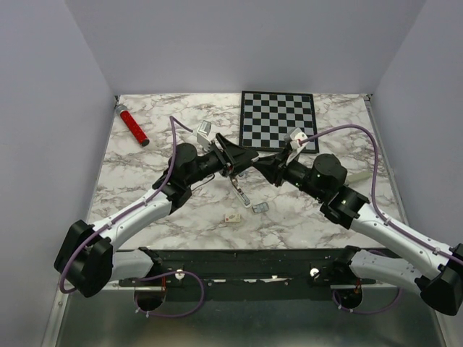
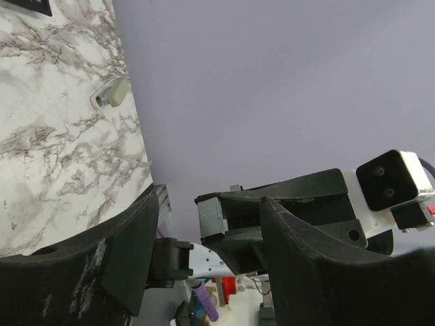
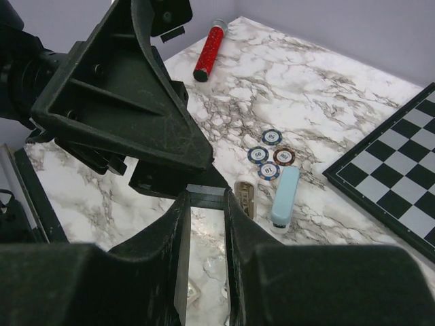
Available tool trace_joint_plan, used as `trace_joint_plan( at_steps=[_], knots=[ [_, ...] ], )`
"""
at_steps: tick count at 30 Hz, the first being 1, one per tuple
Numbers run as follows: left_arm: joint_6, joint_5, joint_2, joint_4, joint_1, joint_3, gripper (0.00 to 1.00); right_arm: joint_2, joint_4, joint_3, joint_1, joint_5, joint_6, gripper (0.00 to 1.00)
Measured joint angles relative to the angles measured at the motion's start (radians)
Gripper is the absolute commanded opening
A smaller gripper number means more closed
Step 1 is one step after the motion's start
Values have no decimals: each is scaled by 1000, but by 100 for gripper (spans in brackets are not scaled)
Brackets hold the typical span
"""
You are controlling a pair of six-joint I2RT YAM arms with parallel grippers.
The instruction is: Load the staples into the stapler
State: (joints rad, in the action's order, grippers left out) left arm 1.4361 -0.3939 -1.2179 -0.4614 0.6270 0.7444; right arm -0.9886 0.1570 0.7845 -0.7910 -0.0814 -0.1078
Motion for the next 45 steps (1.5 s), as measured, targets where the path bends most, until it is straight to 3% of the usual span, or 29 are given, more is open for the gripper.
trace_joint_plan(
  at_steps=[15,25,37,45],
  knots=[
    [79,0,-27,-73,26,8,53,23,28,-26,0,-2,-14,27],
    [96,1,-29,-91,30,-1,29,44,52,-38,0,-2,-23,27],
    [100,13,-29,-95,30,-7,11,47,67,-43,0,-1,-23,31],
    [107,14,-29,-113,30,-19,10,47,71,-44,0,-1,-26,33]
  ],
)
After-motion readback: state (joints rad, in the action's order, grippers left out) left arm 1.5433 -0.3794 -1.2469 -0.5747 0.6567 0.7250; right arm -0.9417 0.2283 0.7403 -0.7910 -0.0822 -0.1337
